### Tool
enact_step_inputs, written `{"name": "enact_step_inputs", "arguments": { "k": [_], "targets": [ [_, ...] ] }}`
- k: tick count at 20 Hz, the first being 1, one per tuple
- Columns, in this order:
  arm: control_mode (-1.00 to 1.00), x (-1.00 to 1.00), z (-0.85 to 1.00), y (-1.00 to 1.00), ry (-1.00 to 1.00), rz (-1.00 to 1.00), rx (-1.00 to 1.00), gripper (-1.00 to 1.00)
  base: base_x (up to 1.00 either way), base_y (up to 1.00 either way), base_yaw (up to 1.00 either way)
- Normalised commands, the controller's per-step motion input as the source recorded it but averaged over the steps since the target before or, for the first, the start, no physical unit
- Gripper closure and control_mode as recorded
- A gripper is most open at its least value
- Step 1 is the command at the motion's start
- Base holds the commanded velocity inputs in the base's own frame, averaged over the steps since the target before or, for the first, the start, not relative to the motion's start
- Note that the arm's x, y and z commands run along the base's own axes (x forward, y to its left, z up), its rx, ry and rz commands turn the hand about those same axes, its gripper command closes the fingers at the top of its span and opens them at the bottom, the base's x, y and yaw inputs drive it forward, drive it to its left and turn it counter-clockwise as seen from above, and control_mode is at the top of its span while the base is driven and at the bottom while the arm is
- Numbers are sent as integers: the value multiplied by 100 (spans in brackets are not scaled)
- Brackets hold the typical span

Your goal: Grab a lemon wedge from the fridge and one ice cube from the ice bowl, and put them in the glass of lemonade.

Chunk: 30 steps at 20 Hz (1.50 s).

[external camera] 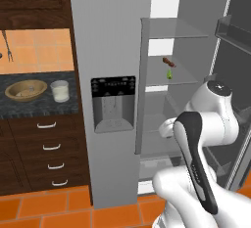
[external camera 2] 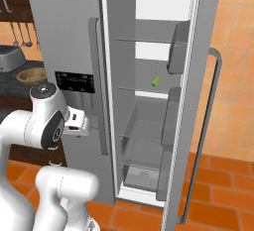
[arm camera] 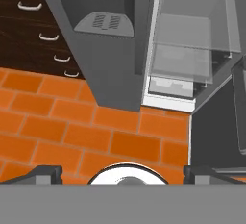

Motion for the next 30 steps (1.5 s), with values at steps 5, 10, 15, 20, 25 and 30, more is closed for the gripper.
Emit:
{"name": "enact_step_inputs", "arguments": {
  "k": [5, 10, 15, 20, 25, 30],
  "targets": [
    [-100, 1, -8, 0, -1, 0, 0, -100, 0, 0, 0],
    [100, 0, 0, 0, 0, 0, 0, -100, -11, -9, -5],
    [100, 0, 0, 0, 0, 0, 0, -100, -8, -46, -10],
    [100, 0, 0, 0, 0, 0, 0, -100, -8, -57, -9],
    [100, 0, 0, 0, 0, 0, 0, -100, 0, -2, -5],
    [100, 0, 0, 0, 0, 0, 0, -100, 19, -1, -9]
  ]
}}
